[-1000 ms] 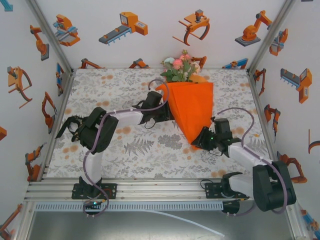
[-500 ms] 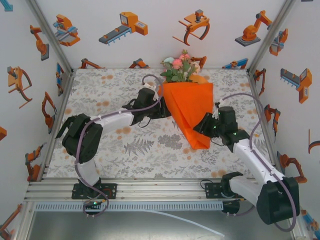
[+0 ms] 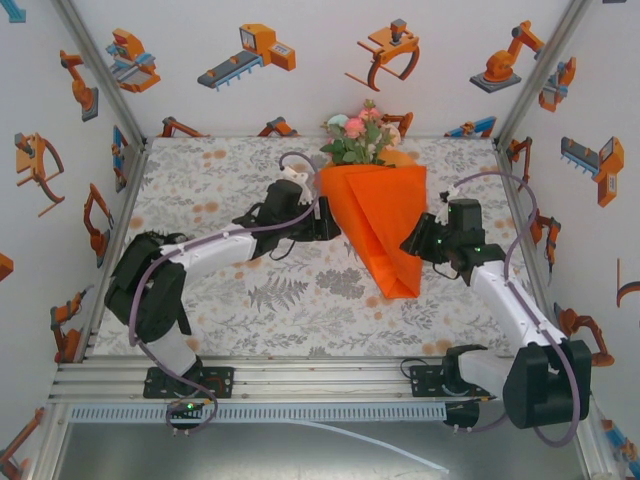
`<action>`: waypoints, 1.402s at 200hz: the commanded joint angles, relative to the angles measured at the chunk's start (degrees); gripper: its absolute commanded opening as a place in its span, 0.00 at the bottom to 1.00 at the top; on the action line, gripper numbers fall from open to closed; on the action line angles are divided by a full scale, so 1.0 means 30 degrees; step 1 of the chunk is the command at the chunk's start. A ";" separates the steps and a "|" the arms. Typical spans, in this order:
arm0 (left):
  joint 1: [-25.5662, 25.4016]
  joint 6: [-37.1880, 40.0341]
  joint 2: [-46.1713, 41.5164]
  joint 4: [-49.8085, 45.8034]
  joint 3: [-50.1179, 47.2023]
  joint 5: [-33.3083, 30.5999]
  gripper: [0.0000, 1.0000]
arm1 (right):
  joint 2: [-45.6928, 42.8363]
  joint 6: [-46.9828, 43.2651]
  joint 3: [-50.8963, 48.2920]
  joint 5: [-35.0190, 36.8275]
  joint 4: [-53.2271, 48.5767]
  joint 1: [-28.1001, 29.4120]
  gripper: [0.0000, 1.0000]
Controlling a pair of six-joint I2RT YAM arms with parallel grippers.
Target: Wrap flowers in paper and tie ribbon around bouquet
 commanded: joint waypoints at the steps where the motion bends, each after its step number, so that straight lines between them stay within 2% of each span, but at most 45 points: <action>1: 0.0098 0.0623 -0.1510 -0.0747 -0.0491 -0.1641 0.70 | -0.0416 -0.0835 0.0279 -0.0054 -0.0330 -0.0032 0.44; 29: 0.0843 0.0609 -0.2570 -0.2435 -0.0572 -0.3270 0.71 | -0.0262 -0.1026 0.0232 0.0117 -0.0224 -0.0036 0.44; 73: 0.1741 0.0737 -0.3688 -0.3336 -0.1032 -0.3553 0.72 | 0.0024 -0.1277 0.0552 0.0012 -0.0267 -0.0029 0.44; 96: 0.2337 0.0039 -0.4029 -0.4637 -0.0948 -0.4838 0.72 | -0.0332 -0.1322 0.0893 0.0305 -0.0666 -0.0056 0.44; 118: 0.3960 -0.0946 -0.4607 -0.7280 -0.0776 -0.7784 0.72 | -0.0879 -0.0981 0.1628 0.1275 -0.1404 -0.0056 0.44; 132: 0.5872 -0.1753 -0.4992 -0.9071 -0.0839 -0.8781 0.72 | -0.1332 -0.0422 0.2474 0.2118 -0.2137 -0.0063 0.44; 143: 0.7763 -0.2098 -0.5273 -1.0049 -0.1149 -0.8739 0.72 | -0.1828 0.0197 0.3187 0.2663 -0.2619 -0.0058 0.44; 172: 1.2540 -0.1853 -0.5769 -1.1159 -0.2026 -0.8334 0.72 | -0.3270 0.0526 0.3995 0.2181 -0.2276 -0.0056 0.51; 191: 1.4613 -0.0808 -0.5321 -1.0906 -0.1950 -0.8037 0.73 | -0.3836 0.0239 0.3941 0.1447 -0.2004 -0.0072 0.53; 226: 1.5855 0.2833 -0.2544 -1.0483 0.0134 -0.9148 0.81 | -0.3929 -0.0380 0.3791 0.0553 -0.1955 -0.0056 0.54; 246: 1.6378 0.4766 -0.0270 -1.0455 0.2050 -0.7195 0.83 | -0.3763 -0.0410 0.3610 0.0076 -0.1706 -0.0056 0.54; 262: 1.6384 0.6088 0.1404 -1.0781 0.3575 -0.4964 0.80 | -0.3612 -0.0401 0.3352 -0.0061 -0.1399 -0.0056 0.54; 280: 1.6324 0.6411 0.3032 -1.1520 0.5001 -0.4331 0.77 | -0.3487 -0.0330 0.3209 0.0026 -0.1244 -0.0056 0.54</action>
